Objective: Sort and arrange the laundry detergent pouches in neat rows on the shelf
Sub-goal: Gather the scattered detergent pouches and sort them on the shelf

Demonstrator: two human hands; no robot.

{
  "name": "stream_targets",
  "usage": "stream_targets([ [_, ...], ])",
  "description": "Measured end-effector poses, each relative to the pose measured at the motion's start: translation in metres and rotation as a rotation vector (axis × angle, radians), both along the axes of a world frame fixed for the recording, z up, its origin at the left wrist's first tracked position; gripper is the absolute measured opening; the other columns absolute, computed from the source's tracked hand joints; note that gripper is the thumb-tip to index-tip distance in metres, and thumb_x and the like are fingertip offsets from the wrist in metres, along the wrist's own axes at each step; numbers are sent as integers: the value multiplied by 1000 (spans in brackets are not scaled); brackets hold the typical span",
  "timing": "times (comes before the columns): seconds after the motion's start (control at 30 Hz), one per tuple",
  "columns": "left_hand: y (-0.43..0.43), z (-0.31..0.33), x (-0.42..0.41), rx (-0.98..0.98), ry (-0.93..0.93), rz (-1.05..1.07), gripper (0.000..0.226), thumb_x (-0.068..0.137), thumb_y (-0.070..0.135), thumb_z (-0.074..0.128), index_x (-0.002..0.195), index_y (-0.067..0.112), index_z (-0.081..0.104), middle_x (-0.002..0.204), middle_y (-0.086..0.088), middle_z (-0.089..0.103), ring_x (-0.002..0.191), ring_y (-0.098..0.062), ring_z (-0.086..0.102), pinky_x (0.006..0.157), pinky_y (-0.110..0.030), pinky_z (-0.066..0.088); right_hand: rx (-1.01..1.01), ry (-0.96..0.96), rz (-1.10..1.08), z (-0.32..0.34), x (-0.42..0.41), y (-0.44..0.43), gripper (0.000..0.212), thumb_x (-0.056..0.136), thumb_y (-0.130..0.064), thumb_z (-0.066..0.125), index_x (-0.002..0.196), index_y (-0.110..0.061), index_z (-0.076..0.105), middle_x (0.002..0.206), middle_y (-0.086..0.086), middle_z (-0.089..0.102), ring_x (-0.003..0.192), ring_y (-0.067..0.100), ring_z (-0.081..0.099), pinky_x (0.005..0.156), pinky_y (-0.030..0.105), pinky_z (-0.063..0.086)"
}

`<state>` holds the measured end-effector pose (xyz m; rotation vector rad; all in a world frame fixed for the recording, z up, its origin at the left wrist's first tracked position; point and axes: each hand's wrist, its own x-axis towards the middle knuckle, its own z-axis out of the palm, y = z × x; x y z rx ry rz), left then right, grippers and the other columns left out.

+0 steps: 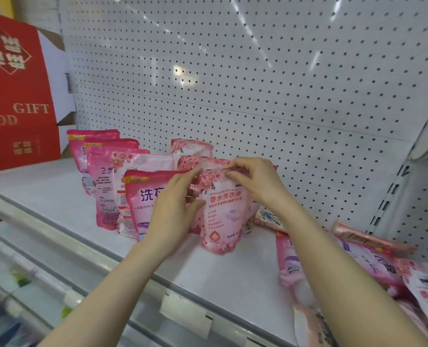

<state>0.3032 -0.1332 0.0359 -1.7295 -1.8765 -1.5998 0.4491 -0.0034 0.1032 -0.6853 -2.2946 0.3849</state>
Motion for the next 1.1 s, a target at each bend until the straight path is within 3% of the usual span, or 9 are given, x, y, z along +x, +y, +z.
stream_targets([
  [0.13, 6, -4, 0, -28, 52, 12, 66, 84, 10, 69, 142, 28, 44, 121, 9, 56, 93, 2, 58, 78, -10, 49, -94, 19, -12, -13, 11, 5, 12, 91, -24, 68, 100, -22, 75, 97, -13, 74, 94, 1, 67, 93, 31, 53],
  [0.27, 8, -9, 13, 69, 114, 110, 64, 83, 6, 68, 141, 21, 45, 130, -3, 50, 102, -15, 59, 86, -33, 54, -112, 93, -89, 0, 60, 16, 20, 93, -23, 65, 111, -26, 73, 102, -14, 72, 98, 2, 66, 91, 20, 49],
  [0.37, 10, -17, 35, 210, 238, 112, 57, 79, -4, 67, 133, 10, 55, 128, -14, 49, 112, -21, 49, 93, -19, 37, -133, 84, -287, -1, 113, 38, 22, 93, -17, 64, 114, -22, 71, 106, -6, 71, 100, 9, 66, 95, 25, 50],
  [0.47, 21, -30, 63, 145, 319, -31, 43, 80, -2, 67, 122, 11, 63, 120, -10, 57, 109, -25, 54, 88, -27, 44, -167, -222, -477, -19, 153, 59, 27, 89, -18, 68, 116, -20, 70, 109, 0, 71, 101, 16, 65, 94, 30, 50],
  [0.57, 38, -50, 91, -79, 361, -210, 35, 84, 11, 70, 117, 19, 66, 117, -1, 61, 107, -22, 59, 86, -34, 51, -215, -551, -512, -49, 160, 68, 34, 88, -26, 69, 121, -20, 67, 118, 2, 69, 106, 20, 64, 95, 32, 50],
  [0.77, 62, -85, 128, -365, 389, -376, 35, 94, 35, 52, 126, 26, 60, 126, 7, 57, 110, -15, 57, 93, -30, 46, -228, -724, -562, -69, 129, 89, 37, 76, -41, 77, 108, -21, 72, 106, -2, 72, 95, 19, 67, 85, 31, 54],
  [0.9, 70, -96, 129, -383, 386, -382, 38, 95, 40, 39, 125, 29, 60, 121, 9, 61, 106, -14, 60, 90, -31, 47, -167, -953, -612, -77, 107, 100, 34, 76, -24, 77, 108, -16, 67, 99, 4, 67, 86, 23, 63, 80, 33, 54],
  [1.0, 69, -97, 126, -368, 378, -387, 36, 97, 40, 41, 127, 30, 59, 121, 10, 62, 107, -12, 59, 91, -25, 44, -65, -923, -639, -79, 101, 107, 22, 87, -5, 55, 107, -10, 64, 105, 8, 64, 83, 25, 55, 72, 32, 47],
  [1.1, 67, -95, 123, -364, 368, -400, 35, 96, 41, 44, 126, 30, 59, 119, 10, 62, 107, -12, 59, 90, -23, 44, 18, -707, -689, -57, 106, 112, 25, 90, -4, 52, 108, -12, 66, 102, 8, 66, 88, 27, 61, 71, 32, 47],
])
